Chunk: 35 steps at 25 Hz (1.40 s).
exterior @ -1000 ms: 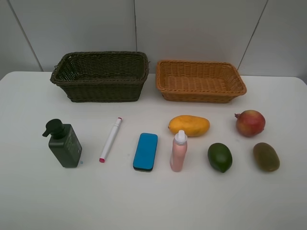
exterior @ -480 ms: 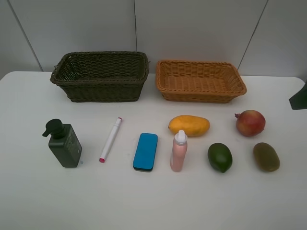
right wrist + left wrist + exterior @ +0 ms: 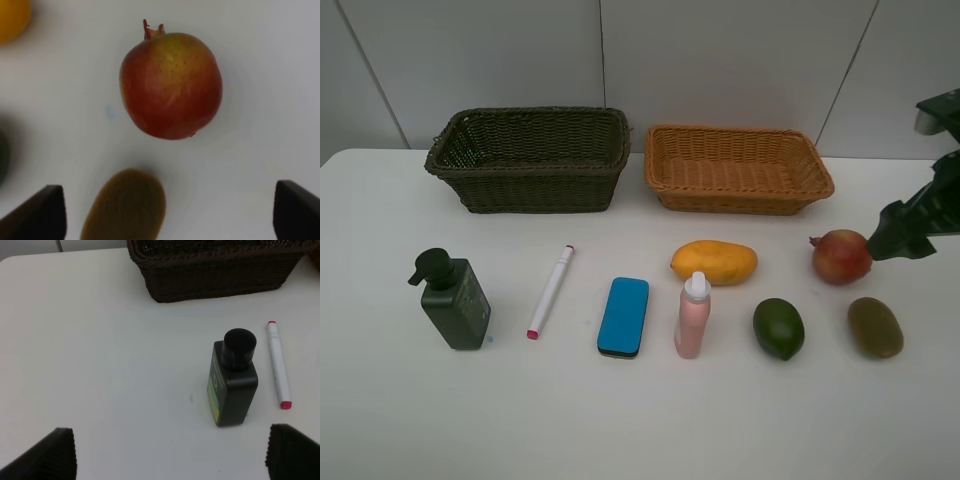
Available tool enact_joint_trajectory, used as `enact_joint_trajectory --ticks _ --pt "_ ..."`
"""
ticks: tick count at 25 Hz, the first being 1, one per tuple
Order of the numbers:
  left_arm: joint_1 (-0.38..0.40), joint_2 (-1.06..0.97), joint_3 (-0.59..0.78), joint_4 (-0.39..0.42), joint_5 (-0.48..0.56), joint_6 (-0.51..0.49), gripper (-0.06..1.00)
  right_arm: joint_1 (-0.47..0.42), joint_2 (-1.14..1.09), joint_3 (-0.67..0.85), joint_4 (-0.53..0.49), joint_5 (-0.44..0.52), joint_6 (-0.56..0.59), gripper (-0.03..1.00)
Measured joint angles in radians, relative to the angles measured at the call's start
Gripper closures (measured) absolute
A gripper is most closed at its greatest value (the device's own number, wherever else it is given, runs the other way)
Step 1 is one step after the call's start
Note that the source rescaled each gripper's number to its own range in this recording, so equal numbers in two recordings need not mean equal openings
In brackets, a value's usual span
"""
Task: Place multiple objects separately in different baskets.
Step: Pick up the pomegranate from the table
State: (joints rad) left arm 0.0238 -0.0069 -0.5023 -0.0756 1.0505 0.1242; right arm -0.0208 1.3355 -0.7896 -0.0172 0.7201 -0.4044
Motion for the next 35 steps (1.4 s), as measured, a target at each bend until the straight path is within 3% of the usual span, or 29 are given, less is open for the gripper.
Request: enact_joint_trajectory --ticks 6,35 --pt "0.000 0.000 0.000 0.000 0.000 0.000 -0.06 0.000 0.124 -0.004 0.003 -0.076 -0.022 -0.03" --pt "0.000 0.000 0.000 0.000 0.000 0.000 -0.06 0.017 0.452 -0.105 -0.006 -0.223 -0.058 -0.03"
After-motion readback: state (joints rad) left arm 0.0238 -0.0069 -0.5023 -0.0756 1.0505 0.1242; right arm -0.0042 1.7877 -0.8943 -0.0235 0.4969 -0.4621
